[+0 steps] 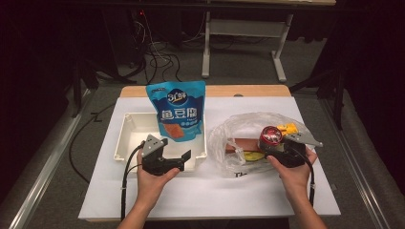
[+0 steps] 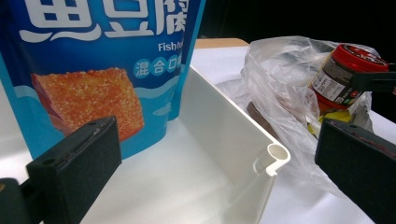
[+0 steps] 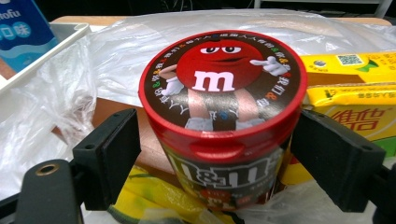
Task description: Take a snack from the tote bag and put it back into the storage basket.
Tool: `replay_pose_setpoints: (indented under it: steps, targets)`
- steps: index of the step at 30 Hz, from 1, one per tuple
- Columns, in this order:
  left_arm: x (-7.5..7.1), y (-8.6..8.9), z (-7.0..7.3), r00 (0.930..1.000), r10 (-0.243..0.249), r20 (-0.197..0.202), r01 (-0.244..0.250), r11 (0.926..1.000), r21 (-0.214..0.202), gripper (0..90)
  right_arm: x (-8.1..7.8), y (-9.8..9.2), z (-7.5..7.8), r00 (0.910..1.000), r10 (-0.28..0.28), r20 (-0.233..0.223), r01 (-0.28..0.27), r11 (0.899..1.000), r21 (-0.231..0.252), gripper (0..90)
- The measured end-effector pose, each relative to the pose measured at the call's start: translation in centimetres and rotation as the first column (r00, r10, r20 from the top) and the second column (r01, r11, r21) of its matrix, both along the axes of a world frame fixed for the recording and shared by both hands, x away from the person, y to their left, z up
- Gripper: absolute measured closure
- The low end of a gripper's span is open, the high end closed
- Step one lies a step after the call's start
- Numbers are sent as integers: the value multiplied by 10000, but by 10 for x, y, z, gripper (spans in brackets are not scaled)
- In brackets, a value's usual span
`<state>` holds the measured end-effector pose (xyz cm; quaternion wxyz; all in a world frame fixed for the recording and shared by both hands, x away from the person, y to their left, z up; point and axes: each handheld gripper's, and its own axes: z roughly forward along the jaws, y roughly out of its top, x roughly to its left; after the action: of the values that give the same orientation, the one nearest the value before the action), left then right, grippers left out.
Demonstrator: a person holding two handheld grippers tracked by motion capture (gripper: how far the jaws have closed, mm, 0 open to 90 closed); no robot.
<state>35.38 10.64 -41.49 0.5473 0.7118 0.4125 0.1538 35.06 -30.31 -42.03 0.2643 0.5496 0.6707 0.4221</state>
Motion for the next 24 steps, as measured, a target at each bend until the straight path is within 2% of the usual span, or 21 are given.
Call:
replay_pose_setpoints:
  steps: [3, 11, 14, 24]
  targets:
    - [0, -1, 0, 10000, -47, -13, 47, 10000, -8, 10, 2, 4, -2, 10000, -81, 58, 82, 9997, -224, 164]
    - [-1, -1, -1, 9999, -96, -31, 97, 10000, 26, 10, 8, 8, -13, 9997, -215, 63, 216, 9996, -153, 186]
    - [-1, -2, -2, 9999, -117, -49, 117, 9999, 61, 11, 12, 10, -18, 9997, -248, 39, 249, 9991, -349, 192]
    - [-1, -5, -4, 9999, -137, -12, 137, 9998, 169, 14, 11, 7, -15, 9983, -170, 556, 180, 9997, -170, 209]
